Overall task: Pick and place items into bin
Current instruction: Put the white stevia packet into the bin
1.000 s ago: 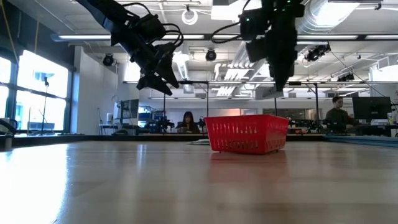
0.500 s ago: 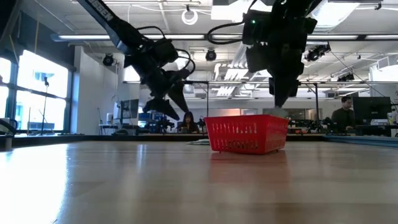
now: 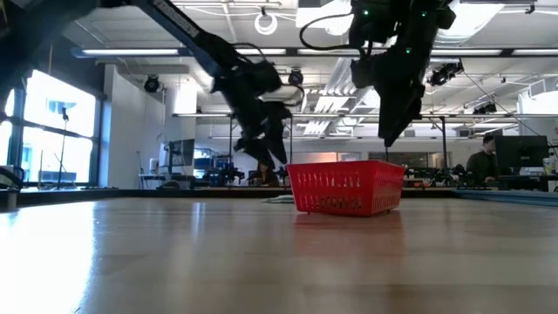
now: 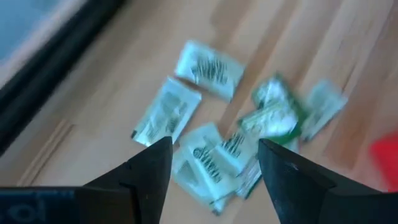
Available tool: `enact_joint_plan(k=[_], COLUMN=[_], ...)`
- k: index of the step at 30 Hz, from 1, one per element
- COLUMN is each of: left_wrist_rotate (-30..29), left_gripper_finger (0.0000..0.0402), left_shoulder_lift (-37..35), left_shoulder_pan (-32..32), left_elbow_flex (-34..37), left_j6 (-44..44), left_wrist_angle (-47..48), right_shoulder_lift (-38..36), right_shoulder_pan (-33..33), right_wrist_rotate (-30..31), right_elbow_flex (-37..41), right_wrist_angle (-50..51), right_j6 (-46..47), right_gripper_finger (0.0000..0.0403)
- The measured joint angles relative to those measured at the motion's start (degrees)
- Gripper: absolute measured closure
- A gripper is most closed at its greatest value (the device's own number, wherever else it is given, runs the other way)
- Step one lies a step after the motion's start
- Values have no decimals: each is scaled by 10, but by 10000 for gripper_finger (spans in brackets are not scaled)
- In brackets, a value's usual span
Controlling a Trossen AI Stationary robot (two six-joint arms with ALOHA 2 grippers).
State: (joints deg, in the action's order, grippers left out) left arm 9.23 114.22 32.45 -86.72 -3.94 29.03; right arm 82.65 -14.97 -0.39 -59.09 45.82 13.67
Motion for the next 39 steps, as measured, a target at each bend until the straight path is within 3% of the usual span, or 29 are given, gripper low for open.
enact_joint_plan(k=[7,10,13,23,39], left_wrist_rotate=[-14,-38,-13,-41,9], left_gripper_finger=[128,128,128,140,343], left_shoulder_lift=[175,217,227,236,236], left_shoulder_pan=[38,47,47,8,17], left_elbow_flex=[-257,-309,-316,-316,-310], left_j6=[131,135,116,120,101], left_wrist_angle=[270,292,271,241,266], right_shoulder_lift=[-28,-34,-37,-37,-37], right_shoulder_pan=[-17,-19,-19,-20,-19], right_wrist_rotate=[3,9,15,42,43], right_elbow_flex=[0,0,-1,-1,-1], right_wrist_angle=[49,61,67,68,71], right_j6=[45,64,76,72,85], right_gripper_finger=[82,82,82,82,82])
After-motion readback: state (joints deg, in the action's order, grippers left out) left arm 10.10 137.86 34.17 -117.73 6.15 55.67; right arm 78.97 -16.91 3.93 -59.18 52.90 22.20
